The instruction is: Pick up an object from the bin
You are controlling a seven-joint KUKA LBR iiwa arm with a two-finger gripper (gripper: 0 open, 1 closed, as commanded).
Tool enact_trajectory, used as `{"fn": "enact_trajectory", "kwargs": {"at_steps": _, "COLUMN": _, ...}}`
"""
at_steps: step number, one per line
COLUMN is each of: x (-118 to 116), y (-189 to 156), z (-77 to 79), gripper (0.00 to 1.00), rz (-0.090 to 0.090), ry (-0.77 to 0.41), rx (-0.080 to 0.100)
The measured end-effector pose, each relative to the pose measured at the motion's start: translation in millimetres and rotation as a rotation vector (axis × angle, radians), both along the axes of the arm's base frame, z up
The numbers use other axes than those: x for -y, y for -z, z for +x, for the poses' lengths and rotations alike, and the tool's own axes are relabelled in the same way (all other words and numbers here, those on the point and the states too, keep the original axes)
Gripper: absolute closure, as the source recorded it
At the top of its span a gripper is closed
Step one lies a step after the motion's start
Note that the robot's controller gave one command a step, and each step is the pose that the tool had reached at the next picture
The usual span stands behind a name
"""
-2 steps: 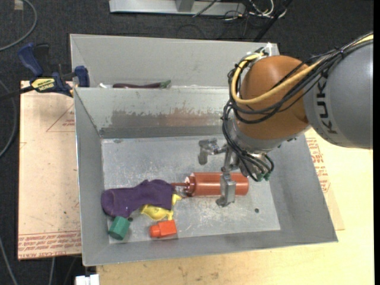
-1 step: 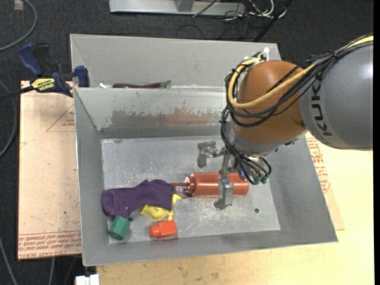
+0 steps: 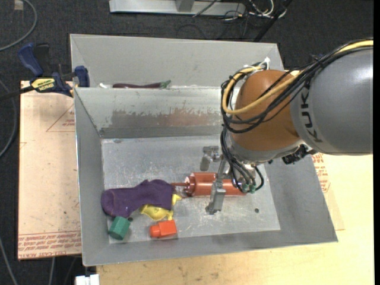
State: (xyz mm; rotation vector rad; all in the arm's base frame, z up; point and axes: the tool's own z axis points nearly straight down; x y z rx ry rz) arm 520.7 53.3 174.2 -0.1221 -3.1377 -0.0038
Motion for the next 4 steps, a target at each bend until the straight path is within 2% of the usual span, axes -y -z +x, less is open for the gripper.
{"fn": "enact_trajectory", "kwargs": {"at_steps": 1, "x": 9.7, "y": 16.3, "z": 16.9, "gripper": 0.00, "rz": 0.000, "ry": -0.022, "rx": 0.007}}
{"fn": "enact_trajectory", "kwargs": {"at_steps": 2, "x": 23.7, "y": 100.3, "z": 32.5, "gripper": 1.00, "rz": 0.002, "ry": -0.177, "rx": 0.006}}
{"fn": "enact_trajectory", "kwargs": {"at_steps": 3, "x": 23.7, "y": 100.3, "z": 32.5, "gripper": 1.00, "rz": 0.002, "ry": -0.177, "rx": 0.006}}
{"fn": "enact_trajectory", "kwargs": {"at_steps": 4, "x": 25.0, "y": -68.9, "z": 22.6, "gripper": 1.00, "rz": 0.003, "ry": -0.062, "rx": 0.016}}
